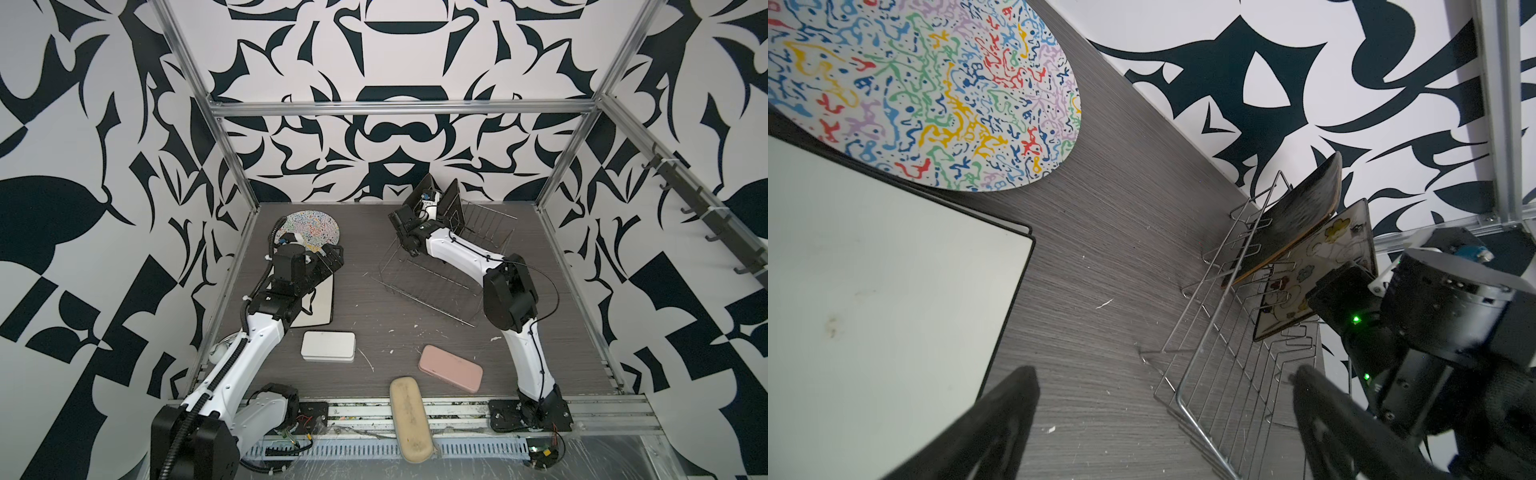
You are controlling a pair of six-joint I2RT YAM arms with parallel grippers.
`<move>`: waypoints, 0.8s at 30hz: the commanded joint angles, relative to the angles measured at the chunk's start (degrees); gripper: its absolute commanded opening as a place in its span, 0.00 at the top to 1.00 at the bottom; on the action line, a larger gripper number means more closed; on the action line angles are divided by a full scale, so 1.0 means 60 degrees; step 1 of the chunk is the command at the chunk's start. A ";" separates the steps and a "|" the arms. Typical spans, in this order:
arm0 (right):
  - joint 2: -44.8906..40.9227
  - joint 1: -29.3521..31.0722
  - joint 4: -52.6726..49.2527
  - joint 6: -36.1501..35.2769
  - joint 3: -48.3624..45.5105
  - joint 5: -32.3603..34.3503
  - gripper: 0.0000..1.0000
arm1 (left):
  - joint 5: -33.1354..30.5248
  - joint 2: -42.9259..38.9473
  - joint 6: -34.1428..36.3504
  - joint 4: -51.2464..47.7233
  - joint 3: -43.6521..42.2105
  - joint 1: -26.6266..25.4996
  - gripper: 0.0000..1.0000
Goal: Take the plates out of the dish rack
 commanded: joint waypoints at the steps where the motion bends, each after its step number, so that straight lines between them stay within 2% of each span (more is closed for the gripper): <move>1: -0.0190 0.0119 0.0090 0.0013 0.0335 0.0243 0.81 | -0.0122 -0.0181 -0.0044 -0.0055 0.0084 -0.0022 0.01; 10: -0.0134 0.0272 -0.0094 0.0740 0.0472 0.0634 0.91 | -0.0112 -0.0266 -0.0036 -0.0128 -0.0020 -0.0012 0.01; 15: -0.0062 0.0328 -0.0105 0.0996 0.0607 0.0870 1.00 | -0.0114 -0.0282 -0.0036 -0.0143 -0.0020 -0.0021 0.01; 24: -0.0089 0.0331 0.0357 0.0638 0.0576 0.1549 1.00 | -0.0128 -0.0342 -0.0007 -0.0245 0.0061 -0.0013 0.01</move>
